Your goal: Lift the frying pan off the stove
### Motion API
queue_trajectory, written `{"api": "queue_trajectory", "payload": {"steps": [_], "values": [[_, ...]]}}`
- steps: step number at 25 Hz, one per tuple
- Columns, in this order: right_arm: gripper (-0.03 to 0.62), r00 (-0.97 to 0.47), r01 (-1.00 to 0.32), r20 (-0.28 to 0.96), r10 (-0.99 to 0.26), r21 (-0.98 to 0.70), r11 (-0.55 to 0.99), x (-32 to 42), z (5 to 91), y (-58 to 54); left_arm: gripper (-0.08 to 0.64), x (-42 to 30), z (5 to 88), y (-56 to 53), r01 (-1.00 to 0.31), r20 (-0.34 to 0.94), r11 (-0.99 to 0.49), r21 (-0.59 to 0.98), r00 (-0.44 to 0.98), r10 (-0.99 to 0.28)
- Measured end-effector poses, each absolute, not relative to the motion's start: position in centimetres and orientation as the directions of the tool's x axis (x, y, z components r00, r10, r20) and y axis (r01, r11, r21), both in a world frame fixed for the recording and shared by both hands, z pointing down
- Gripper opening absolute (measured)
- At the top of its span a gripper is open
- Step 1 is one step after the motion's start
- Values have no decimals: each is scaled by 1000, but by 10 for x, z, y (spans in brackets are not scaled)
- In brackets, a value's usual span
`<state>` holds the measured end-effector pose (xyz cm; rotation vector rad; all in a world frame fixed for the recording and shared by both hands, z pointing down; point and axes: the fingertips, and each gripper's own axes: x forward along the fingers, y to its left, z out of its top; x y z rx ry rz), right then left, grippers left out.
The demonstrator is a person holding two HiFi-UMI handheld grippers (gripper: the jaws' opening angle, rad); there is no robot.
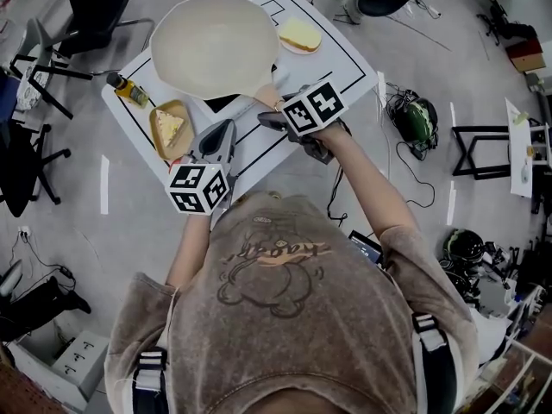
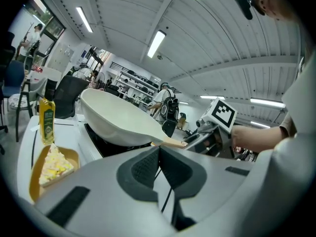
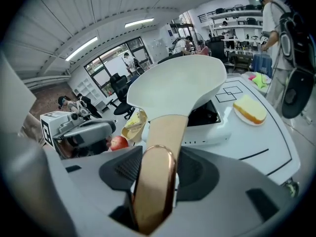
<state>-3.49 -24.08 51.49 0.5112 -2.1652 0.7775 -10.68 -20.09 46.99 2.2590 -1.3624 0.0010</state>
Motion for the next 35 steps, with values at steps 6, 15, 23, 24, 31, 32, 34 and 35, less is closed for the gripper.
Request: {"api": "queue_trajectory", "payload": {"steps": [6, 15, 23, 24, 31, 32, 34, 35], "values": [[143, -597, -584, 795, -108, -338, 738, -32, 526, -239, 8, -113, 474, -200, -828, 256, -364, 425, 496, -830], [121, -596, -594, 793, -127, -328, 735, -31, 529, -238, 8, -111, 477, -198, -819, 261, -371, 438, 511, -819], [123, -590, -607, 789, -169, -296, 738, -30, 531, -239, 8, -112, 479, -198, -820, 266, -370, 437, 511, -818], [123, -589, -607, 789, -172, -292, 739, -30, 531, -240, 8, -112, 480, -198, -820, 265, -369, 437, 509, -819], [123, -562, -613, 799, -216, -226, 757, -27, 528, -239, 8, -112, 479, -196, -828, 267, -355, 434, 494, -827], [123, -553, -612, 802, -227, -206, 763, -26, 527, -240, 8, -113, 479, -196, -829, 267, -353, 434, 492, -828], [123, -546, -612, 802, -242, -184, 769, -24, 526, -239, 8, -113, 481, -196, -831, 270, -348, 434, 489, -829], [123, -550, -613, 799, -244, -188, 767, -23, 526, -239, 8, -113, 482, -195, -832, 273, -346, 434, 487, -830]]}}
